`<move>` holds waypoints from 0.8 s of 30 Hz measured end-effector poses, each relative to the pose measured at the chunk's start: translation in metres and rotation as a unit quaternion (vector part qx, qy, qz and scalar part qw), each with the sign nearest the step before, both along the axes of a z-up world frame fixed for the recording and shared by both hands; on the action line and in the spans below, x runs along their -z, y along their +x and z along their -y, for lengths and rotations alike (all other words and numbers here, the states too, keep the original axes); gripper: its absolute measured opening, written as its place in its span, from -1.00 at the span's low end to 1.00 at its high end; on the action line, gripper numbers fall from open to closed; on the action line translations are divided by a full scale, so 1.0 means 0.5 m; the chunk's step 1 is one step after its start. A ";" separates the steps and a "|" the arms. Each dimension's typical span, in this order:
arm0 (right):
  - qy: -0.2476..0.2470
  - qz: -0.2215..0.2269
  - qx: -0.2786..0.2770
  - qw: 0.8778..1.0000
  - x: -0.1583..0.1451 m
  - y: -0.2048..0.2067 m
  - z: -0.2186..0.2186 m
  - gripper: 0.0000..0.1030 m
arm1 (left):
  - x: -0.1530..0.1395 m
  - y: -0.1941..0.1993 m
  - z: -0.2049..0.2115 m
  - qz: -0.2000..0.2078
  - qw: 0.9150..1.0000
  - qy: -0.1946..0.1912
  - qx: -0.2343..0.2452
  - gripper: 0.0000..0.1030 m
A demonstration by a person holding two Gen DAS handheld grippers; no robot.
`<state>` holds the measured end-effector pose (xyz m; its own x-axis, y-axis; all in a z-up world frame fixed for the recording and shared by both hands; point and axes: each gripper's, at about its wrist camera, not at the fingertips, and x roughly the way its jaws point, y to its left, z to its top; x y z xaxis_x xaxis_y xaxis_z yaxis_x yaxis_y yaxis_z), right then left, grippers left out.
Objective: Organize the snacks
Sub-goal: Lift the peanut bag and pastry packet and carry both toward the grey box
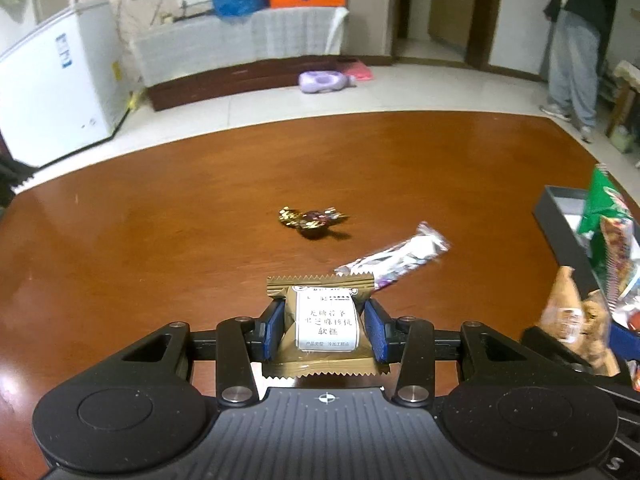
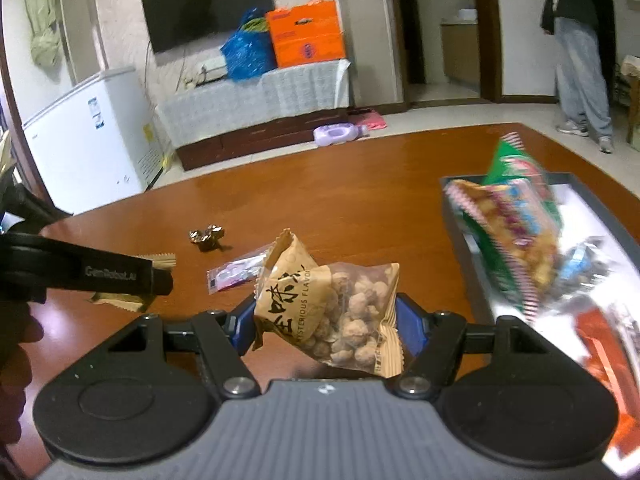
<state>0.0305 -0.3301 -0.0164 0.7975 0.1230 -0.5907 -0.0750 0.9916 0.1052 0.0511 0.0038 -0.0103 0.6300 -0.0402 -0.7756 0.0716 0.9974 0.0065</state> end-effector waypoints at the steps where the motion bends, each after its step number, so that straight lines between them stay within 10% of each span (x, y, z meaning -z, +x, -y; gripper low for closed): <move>1: -0.002 0.006 0.002 1.000 -0.007 -0.014 0.009 0.36 | -0.003 -0.005 0.004 0.002 1.000 0.002 0.004 -0.15; 24: -0.023 0.065 0.056 0.996 -0.077 -0.159 0.125 0.36 | 0.001 -0.091 0.148 0.029 0.992 0.006 0.126 -0.15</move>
